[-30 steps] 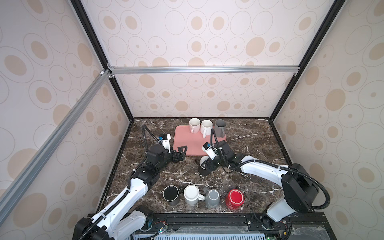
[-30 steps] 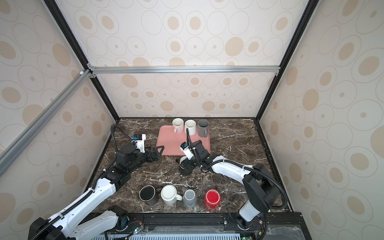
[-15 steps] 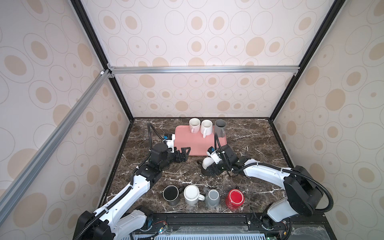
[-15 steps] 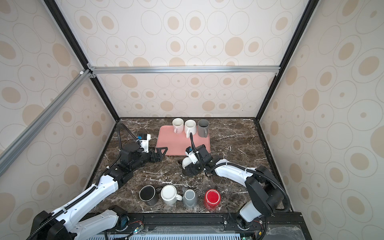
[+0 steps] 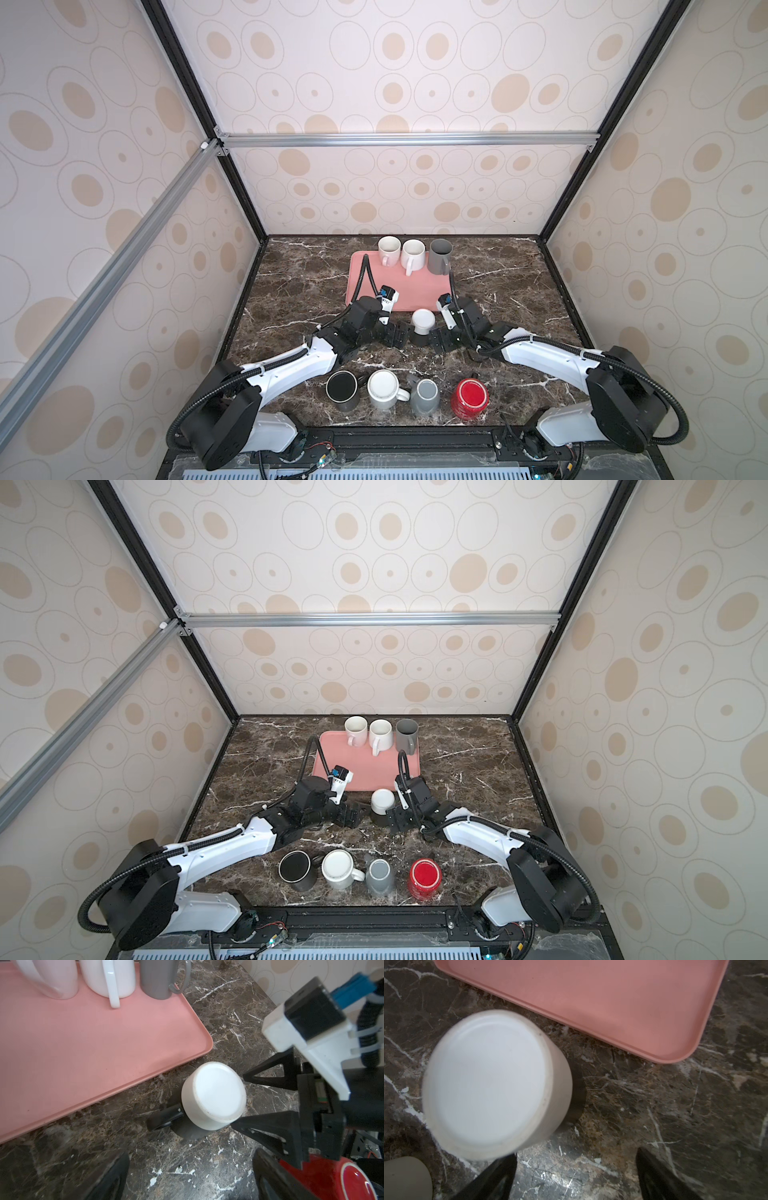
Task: Turn the mug right side up
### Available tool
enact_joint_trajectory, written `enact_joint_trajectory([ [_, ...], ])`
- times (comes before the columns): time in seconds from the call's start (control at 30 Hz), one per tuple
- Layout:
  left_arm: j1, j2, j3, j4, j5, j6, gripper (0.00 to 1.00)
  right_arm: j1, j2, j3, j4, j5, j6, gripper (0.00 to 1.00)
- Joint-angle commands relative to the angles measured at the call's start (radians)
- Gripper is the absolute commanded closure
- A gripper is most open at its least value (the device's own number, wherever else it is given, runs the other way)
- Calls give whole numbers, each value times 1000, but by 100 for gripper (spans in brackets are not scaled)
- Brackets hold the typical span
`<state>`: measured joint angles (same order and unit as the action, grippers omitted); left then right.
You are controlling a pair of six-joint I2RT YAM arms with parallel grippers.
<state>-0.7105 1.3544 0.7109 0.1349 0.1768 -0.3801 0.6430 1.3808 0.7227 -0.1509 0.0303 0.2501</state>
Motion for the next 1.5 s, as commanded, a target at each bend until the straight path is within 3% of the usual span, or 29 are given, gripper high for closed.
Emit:
enact_joint_trajectory([
  [0.0,6,42,33,129,-4,63,10,-7,-59,-12,3,-8,26,8],
  [0.13,15,99,-23,338,87,20,12,-19,-118,-22,1,-31,32,8],
  [0.27,88,169,-81,552,224,-82,12,-23,-171,-17,-17,-32,26,8],
  [0.47,108,265,-87,700,279,-136,13,-30,-253,-14,-49,-20,24,8],
  [0.83,111,378,-82,725,287,-184,19,-81,-397,-6,-84,22,28,7],
  [1.03,93,359,-151,804,363,-269,26,-92,-395,-2,-79,33,29,7],
  [1.47,0,183,-223,678,341,-282,28,-100,-376,-12,-47,24,43,6],
])
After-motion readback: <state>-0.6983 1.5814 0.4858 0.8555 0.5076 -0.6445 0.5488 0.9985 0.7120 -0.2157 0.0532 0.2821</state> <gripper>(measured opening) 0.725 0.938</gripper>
